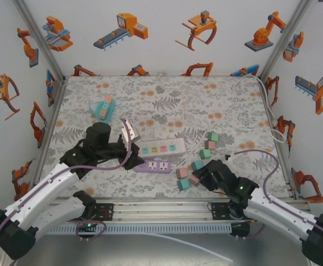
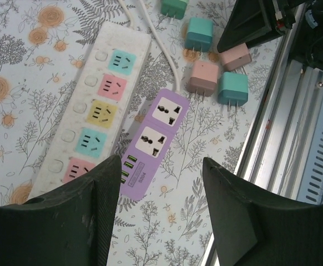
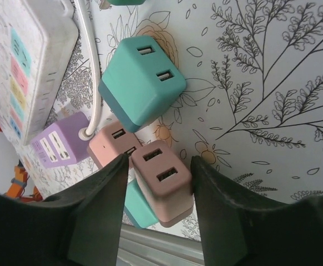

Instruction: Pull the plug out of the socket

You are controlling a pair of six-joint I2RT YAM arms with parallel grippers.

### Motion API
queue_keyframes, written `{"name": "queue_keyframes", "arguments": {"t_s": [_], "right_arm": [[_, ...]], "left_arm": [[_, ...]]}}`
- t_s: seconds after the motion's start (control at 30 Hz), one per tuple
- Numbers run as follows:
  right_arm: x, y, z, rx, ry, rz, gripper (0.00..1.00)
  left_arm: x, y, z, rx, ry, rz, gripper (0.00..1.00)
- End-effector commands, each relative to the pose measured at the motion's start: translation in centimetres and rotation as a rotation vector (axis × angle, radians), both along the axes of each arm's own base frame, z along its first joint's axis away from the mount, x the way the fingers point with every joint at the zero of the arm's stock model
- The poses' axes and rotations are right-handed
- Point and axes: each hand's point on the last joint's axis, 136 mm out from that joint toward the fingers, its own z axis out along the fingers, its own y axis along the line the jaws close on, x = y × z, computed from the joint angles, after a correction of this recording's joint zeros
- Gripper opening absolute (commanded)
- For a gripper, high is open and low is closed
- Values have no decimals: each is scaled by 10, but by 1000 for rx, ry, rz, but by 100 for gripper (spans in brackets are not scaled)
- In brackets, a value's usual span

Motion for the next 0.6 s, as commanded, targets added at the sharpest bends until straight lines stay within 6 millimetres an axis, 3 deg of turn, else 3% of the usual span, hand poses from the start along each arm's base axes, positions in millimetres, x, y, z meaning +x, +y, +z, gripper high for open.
{"name": "queue_keyframes", "arguments": {"t_s": [0.0,0.17,0.3,0.4,0.5,0.57], "right_arm": [[-6,-4,-8,-64,48,22,52],[-7,-10,-4,-129,63,35,57],[-5,-19,10,-205,42,51,70],[8,-24,39,-295,-65,92,72],[33,-22,84,-429,-242,166,76],[54,-16,117,-534,-365,207,81]], "left_arm": [[4,-3,17,-23,-62,-1,58],[9,2,14,-10,-74,40,58],[22,10,11,18,-85,129,58],[39,19,11,35,-85,242,59],[60,29,13,44,-75,370,61],[84,43,15,47,-57,503,61]]}}
